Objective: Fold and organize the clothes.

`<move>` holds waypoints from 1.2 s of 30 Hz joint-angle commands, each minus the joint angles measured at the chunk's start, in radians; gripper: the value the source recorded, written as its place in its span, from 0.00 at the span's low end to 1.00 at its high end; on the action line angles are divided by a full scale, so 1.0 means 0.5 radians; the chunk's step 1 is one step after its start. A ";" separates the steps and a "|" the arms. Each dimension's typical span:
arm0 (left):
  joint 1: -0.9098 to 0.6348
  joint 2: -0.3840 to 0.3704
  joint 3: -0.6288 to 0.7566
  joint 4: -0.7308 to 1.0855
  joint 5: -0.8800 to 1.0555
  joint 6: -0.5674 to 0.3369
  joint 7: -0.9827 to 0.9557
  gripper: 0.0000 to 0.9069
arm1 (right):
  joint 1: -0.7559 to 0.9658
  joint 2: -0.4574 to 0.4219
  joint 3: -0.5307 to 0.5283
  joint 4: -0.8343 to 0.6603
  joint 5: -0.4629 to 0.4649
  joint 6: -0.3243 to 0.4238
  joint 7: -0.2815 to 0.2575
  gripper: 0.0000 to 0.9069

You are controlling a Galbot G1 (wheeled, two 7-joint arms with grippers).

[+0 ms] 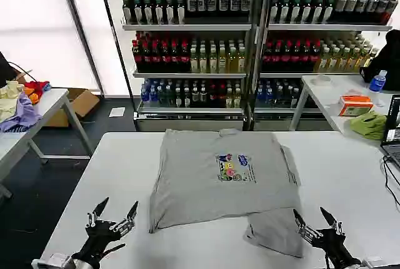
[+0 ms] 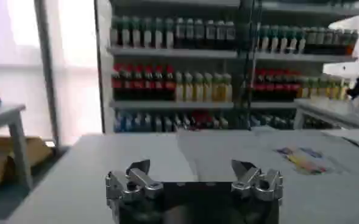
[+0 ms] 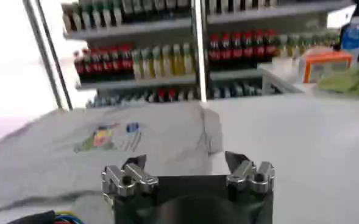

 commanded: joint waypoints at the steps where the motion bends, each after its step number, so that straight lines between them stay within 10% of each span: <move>1: 0.009 0.259 0.184 -0.055 -0.401 0.436 -0.225 1.00 | -0.111 -0.106 -0.086 0.215 0.110 -0.505 0.387 1.00; 15: -0.161 0.190 0.333 0.109 -0.289 0.435 -0.240 1.00 | -0.010 0.016 -0.270 0.120 0.103 -0.504 0.409 0.98; 20: -0.224 0.139 0.332 0.165 -0.237 0.434 -0.226 1.00 | 0.035 0.043 -0.338 0.088 0.061 -0.503 0.394 0.13; 22: -0.241 0.121 0.333 0.185 -0.205 0.430 -0.218 1.00 | 0.025 0.048 -0.355 0.084 0.029 -0.491 0.374 0.00; 28: -0.319 0.066 0.393 0.258 -0.137 0.386 -0.226 1.00 | -0.046 0.073 -0.363 0.091 -0.009 -0.437 0.337 0.00; 33: -0.412 0.022 0.452 0.374 -0.074 0.355 -0.235 0.61 | -0.097 0.089 -0.356 0.099 -0.029 -0.397 0.323 0.00; 34: -0.419 0.018 0.455 0.378 -0.065 0.355 -0.236 0.14 | -0.103 0.093 -0.354 0.103 -0.028 -0.394 0.324 0.00; 36: -0.441 0.009 0.468 0.407 -0.028 0.347 -0.234 0.02 | -0.105 0.098 -0.346 0.102 -0.027 -0.388 0.320 0.00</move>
